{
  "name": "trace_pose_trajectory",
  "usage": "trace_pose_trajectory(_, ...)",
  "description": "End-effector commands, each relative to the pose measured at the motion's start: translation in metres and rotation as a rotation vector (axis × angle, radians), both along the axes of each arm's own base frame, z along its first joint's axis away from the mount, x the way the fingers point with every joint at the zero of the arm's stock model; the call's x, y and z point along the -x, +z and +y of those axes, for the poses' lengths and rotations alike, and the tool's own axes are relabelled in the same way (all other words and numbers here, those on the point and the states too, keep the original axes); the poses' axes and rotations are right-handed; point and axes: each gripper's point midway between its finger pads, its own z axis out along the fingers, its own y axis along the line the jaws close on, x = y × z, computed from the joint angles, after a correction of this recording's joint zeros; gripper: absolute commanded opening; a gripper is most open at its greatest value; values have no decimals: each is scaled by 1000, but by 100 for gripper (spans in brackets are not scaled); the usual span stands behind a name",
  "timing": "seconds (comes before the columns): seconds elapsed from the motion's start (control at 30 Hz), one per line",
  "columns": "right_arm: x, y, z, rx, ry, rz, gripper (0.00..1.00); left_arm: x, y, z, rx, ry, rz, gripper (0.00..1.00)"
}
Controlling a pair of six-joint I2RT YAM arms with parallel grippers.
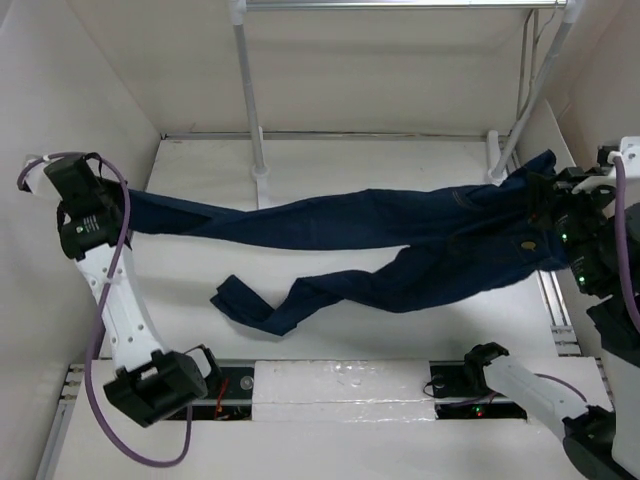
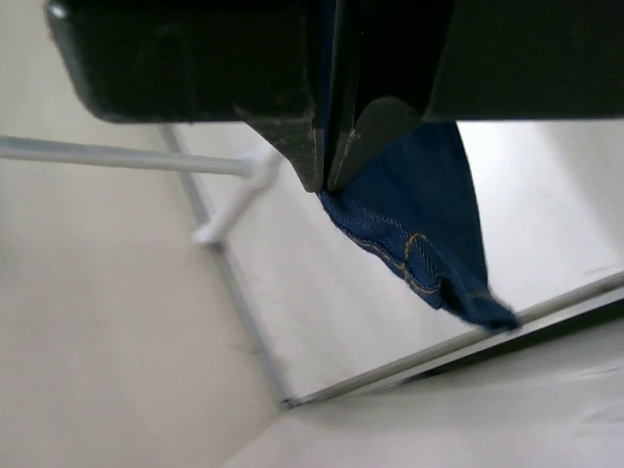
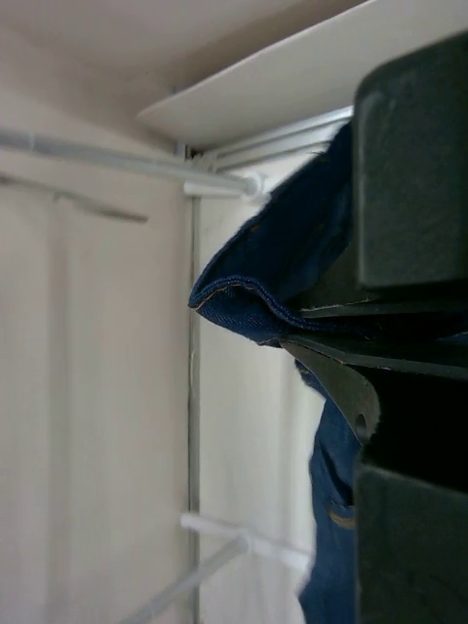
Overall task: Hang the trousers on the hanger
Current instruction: Flatten out the trousers at the center of the board.
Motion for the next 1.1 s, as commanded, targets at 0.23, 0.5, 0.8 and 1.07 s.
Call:
trace_pose_trajectory(0.23, -105, -125, 9, 164, -137, 254, 0, -91, -136, -5, 121, -274, 373, 0)
trace_pose_trajectory(0.5, -138, -135, 37, 146, -41, 314, 0, -199, -207, -65, 185, -523, 594, 57)
trace_pose_trajectory(0.8, -126, -148, 41, 135, 14, 317, 0, -113, -211, -10, 195, -265, 387, 50)
trace_pose_trajectory(1.07, -115, -173, 49, 149, 81, 369, 0, -88, -239, 35, 331, -173, 307, 53)
